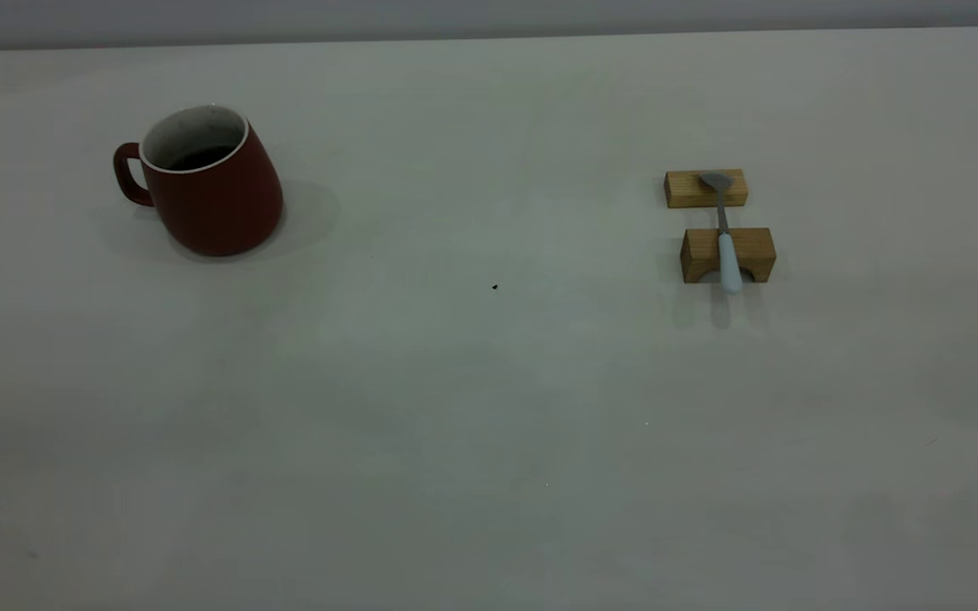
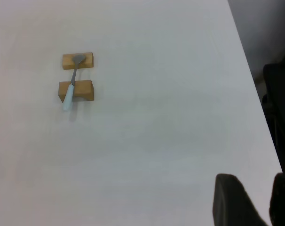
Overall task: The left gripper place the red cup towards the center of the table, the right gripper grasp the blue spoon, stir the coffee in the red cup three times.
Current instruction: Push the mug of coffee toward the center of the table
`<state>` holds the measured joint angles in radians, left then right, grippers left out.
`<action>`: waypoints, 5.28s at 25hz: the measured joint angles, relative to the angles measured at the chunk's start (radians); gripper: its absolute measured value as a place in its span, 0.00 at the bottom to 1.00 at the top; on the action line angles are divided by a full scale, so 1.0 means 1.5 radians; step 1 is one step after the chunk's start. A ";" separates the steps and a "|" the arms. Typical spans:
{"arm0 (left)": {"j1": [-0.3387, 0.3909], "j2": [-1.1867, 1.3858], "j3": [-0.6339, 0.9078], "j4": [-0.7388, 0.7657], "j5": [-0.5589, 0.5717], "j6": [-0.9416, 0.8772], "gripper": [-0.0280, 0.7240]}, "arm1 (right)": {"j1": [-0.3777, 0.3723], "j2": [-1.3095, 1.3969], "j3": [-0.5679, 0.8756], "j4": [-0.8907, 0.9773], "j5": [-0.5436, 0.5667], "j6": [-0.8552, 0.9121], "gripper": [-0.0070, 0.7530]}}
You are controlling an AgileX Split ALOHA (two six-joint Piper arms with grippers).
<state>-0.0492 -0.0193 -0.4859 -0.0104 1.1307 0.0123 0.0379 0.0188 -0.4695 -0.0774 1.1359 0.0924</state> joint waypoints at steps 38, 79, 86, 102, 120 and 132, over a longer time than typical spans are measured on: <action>0.000 0.001 0.000 -0.021 0.000 -0.008 0.63 | 0.000 0.000 0.000 0.000 0.000 0.000 0.32; 0.105 1.500 -0.788 0.087 -0.184 0.167 0.63 | 0.000 0.000 0.000 0.000 0.000 0.000 0.32; 0.085 1.582 -0.869 0.074 -0.182 0.566 0.63 | 0.000 0.000 0.000 0.000 0.000 0.000 0.32; 0.070 1.680 -0.872 -0.163 -0.287 1.152 0.63 | 0.000 0.000 0.000 0.000 0.000 0.000 0.32; -0.074 1.705 -0.872 -0.269 -0.334 1.167 0.63 | 0.000 0.000 0.000 0.000 0.000 0.000 0.32; -0.160 1.733 -0.872 -0.288 -0.405 1.167 0.63 | 0.000 0.000 0.000 0.001 0.000 0.000 0.32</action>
<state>-0.2886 2.5798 -1.7932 -0.4425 0.5231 1.7628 0.0379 0.0188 -0.4695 -0.0763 1.1359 0.0924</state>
